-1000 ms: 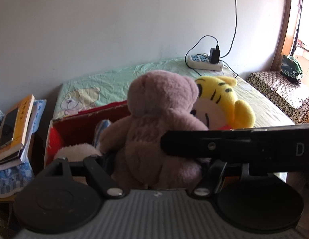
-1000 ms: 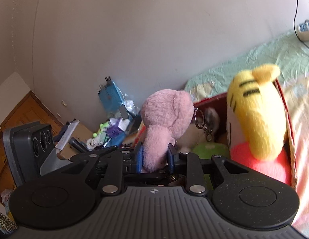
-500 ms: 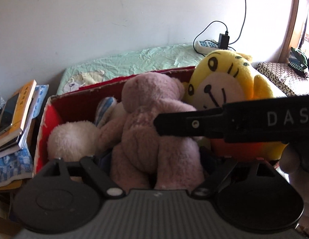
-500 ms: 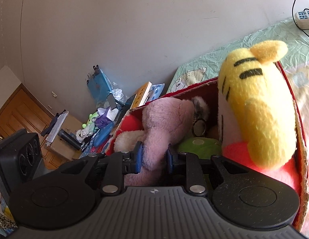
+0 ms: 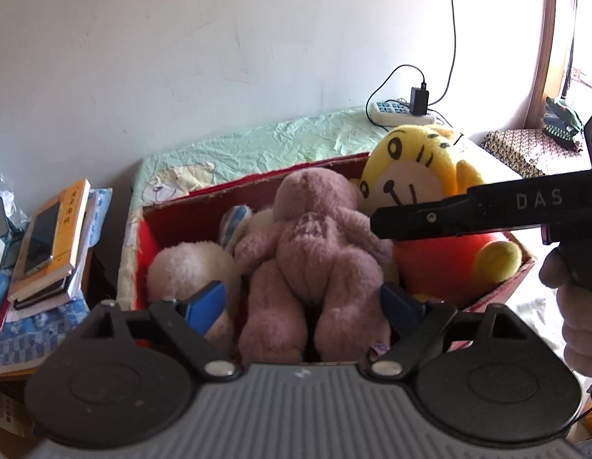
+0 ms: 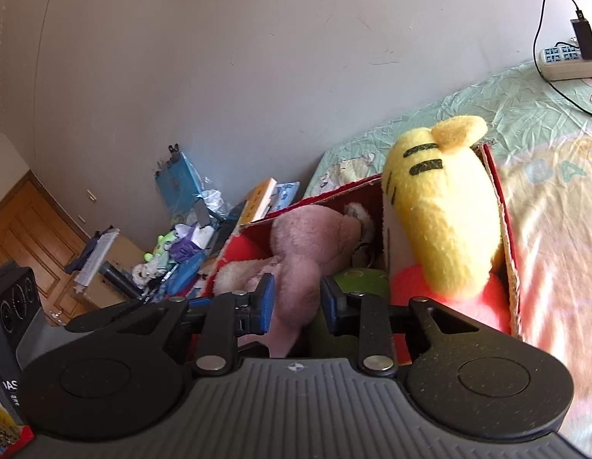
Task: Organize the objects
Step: 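Lower the pink teddy bear into the red box and open the right gripper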
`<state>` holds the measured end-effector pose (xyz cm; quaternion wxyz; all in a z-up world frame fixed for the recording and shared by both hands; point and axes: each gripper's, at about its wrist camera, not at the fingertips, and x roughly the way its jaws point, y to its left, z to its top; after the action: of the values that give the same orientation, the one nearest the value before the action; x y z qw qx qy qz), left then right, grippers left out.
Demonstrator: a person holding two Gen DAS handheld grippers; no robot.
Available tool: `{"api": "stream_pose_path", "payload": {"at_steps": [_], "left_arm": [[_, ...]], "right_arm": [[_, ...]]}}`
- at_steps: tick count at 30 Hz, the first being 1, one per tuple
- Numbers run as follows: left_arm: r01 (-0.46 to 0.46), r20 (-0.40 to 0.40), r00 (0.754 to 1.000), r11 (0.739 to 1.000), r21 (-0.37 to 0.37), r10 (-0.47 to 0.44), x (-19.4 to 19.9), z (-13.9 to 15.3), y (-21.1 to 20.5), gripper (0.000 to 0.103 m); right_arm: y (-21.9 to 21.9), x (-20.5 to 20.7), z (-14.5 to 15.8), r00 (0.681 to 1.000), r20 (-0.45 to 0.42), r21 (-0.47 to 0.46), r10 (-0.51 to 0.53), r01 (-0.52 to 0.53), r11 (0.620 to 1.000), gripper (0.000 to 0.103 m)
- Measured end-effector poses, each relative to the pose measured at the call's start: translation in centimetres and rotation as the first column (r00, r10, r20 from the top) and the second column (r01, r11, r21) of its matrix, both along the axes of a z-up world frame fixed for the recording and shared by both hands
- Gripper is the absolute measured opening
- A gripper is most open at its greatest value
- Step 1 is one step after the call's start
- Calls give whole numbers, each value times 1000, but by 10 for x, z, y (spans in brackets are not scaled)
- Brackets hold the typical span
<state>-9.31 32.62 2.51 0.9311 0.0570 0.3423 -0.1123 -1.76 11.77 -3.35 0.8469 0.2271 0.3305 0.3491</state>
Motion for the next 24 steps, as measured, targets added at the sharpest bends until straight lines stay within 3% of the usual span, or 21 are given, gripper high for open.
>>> {"api": "stream_pose_path", "payload": {"at_steps": [4, 8, 16, 24], "left_arm": [[-13, 6, 1000, 999, -32, 14, -11, 8, 11, 89], [-43, -5, 999, 999, -22, 43, -15, 6, 18, 88], [-100, -70, 993, 994, -32, 97, -1, -6, 15, 77], [-91, -11, 996, 995, -51, 91, -12, 17, 13, 92]], "right_arm": [[20, -9, 4, 998, 24, -68, 57, -55, 996, 28], [41, -5, 0, 996, 49, -210, 70, -58, 976, 26], [49, 6, -9, 997, 32, -244, 66, -56, 968, 25], [25, -11, 10, 999, 45, -197, 6, 3, 980, 26]]}}
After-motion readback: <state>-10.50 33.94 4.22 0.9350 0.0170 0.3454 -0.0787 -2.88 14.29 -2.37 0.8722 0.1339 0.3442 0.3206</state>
